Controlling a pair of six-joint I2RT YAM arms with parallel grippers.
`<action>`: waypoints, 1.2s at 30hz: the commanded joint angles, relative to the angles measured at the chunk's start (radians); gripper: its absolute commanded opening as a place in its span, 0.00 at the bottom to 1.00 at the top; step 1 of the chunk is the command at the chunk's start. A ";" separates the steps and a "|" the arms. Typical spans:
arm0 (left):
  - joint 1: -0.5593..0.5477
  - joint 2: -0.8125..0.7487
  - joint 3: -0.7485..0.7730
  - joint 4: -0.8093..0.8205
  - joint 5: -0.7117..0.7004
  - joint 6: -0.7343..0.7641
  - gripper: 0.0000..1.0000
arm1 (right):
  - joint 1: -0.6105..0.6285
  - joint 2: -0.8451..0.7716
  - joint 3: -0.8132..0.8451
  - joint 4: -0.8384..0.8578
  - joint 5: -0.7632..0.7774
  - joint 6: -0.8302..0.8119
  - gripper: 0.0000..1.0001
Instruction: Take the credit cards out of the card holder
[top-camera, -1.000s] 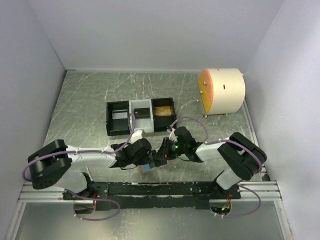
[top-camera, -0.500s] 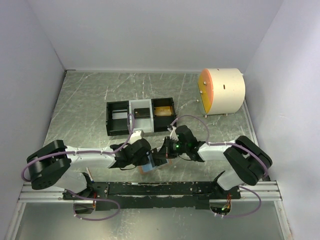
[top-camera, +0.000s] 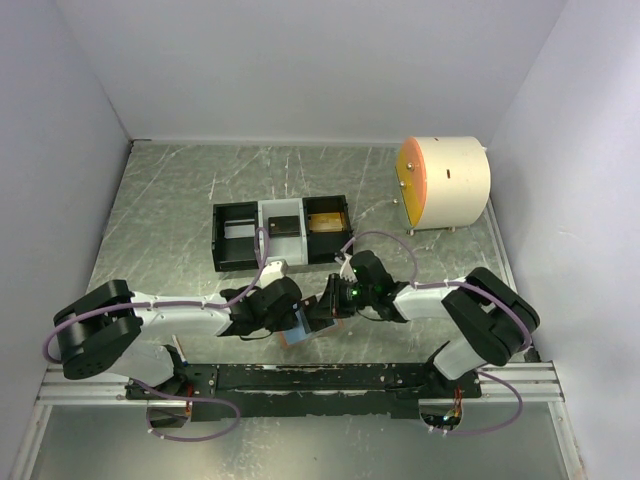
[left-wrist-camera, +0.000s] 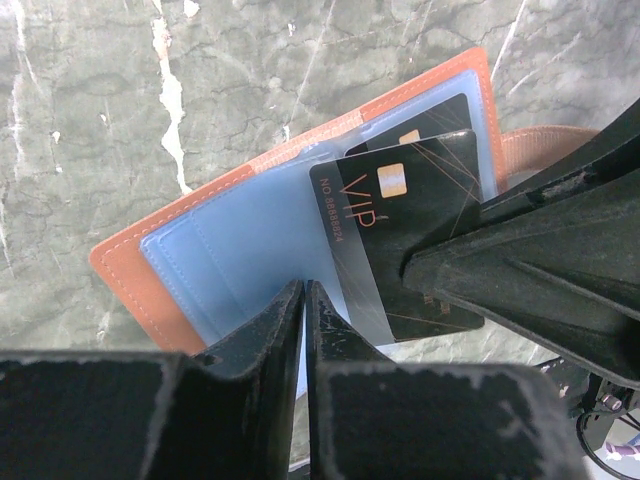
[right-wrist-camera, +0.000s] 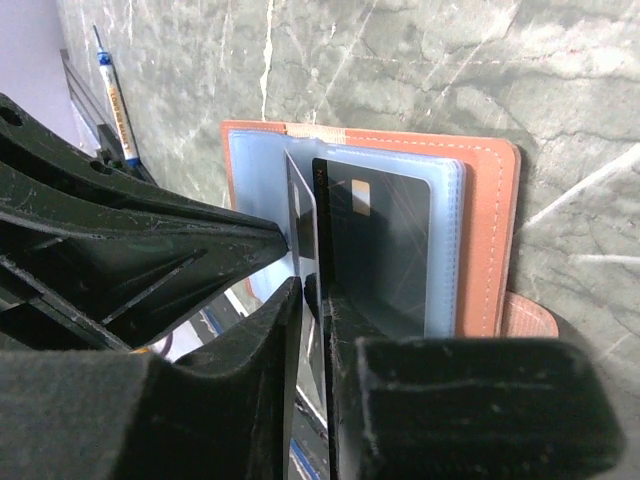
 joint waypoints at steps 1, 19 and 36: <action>-0.005 0.017 -0.011 -0.033 0.008 0.004 0.17 | -0.004 -0.017 0.028 -0.030 0.025 -0.028 0.12; -0.006 -0.093 -0.008 -0.083 -0.024 0.017 0.23 | -0.002 -0.183 0.034 -0.114 0.126 -0.143 0.00; 0.045 -0.183 0.094 -0.247 -0.034 0.130 0.76 | 0.071 -0.427 -0.001 -0.107 0.295 -0.401 0.00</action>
